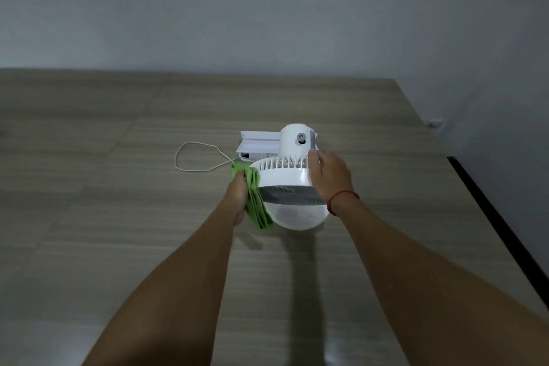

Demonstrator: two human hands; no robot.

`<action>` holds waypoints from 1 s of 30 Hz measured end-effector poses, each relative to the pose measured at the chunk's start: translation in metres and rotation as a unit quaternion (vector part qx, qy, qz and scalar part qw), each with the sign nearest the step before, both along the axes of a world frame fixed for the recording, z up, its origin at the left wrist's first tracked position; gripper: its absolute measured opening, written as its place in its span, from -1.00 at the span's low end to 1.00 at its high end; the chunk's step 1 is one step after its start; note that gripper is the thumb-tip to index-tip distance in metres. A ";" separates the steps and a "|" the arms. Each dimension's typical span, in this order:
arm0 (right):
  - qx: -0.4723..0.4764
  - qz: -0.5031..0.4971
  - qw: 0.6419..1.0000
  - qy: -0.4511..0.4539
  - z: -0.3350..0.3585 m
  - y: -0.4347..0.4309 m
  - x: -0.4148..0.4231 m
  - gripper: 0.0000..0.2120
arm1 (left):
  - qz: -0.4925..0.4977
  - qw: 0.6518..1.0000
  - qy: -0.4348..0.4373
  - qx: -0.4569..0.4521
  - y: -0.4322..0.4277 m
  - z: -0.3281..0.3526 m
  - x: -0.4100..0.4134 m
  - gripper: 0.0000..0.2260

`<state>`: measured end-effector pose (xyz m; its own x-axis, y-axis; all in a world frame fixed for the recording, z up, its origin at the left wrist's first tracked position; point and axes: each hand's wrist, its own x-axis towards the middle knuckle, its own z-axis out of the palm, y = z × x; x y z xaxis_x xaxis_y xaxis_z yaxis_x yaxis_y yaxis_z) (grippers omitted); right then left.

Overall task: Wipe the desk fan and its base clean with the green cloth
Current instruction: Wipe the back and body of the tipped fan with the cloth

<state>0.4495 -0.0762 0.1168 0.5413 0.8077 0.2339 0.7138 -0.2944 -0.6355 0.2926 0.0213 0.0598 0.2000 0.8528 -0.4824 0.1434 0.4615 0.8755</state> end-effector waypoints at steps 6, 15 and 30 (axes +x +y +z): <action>-0.009 -0.024 0.999 0.029 0.004 0.003 0.010 -0.64 | 0.038 0.991 0.060 0.110 -0.024 0.027 0.019 -0.46; 0.011 -0.029 0.998 0.061 0.002 0.002 0.011 -0.57 | -0.030 0.984 0.047 0.171 -0.026 0.030 0.019 -0.53; 0.065 -0.027 0.991 0.118 -0.007 0.007 0.032 -0.64 | 0.008 0.938 -0.292 -0.190 0.002 -0.042 0.028 -0.61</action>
